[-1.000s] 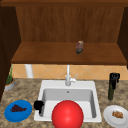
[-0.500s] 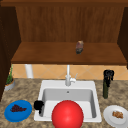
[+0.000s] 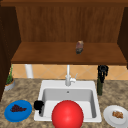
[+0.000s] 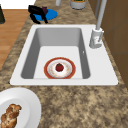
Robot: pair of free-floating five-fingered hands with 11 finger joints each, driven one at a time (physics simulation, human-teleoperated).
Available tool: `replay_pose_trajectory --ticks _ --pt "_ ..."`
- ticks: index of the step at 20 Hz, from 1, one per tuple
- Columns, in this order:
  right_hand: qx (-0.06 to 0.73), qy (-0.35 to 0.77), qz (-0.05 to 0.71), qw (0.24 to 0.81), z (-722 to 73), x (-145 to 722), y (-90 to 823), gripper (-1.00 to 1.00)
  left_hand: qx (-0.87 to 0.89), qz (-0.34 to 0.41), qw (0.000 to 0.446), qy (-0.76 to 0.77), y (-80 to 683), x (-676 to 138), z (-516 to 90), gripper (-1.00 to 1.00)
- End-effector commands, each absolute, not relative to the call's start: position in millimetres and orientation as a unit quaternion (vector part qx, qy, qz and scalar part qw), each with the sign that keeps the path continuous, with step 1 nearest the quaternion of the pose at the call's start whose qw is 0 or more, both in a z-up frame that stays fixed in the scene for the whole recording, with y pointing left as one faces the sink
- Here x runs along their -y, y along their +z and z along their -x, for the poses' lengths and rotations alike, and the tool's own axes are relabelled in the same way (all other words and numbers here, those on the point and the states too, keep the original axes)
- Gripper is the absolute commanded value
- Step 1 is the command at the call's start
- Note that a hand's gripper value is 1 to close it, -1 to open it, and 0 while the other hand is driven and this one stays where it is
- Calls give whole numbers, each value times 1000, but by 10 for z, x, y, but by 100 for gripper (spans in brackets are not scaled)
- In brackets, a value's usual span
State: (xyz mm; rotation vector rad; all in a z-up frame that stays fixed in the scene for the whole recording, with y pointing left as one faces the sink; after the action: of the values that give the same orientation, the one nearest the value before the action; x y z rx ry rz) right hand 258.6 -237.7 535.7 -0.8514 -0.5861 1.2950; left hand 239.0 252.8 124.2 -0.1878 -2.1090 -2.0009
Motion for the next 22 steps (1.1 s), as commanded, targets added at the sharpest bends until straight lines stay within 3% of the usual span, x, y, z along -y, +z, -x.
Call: replay_pose_trajectory --ticks 1,22 --pt "259 588 369 671 -2549 2205 5545 100 719 64 114 -682 1242 -2528 -2390 0" --pt "258 600 353 670 -2532 1214 6542 100 719 64 114 -682 1242 -2528 -2390 0"
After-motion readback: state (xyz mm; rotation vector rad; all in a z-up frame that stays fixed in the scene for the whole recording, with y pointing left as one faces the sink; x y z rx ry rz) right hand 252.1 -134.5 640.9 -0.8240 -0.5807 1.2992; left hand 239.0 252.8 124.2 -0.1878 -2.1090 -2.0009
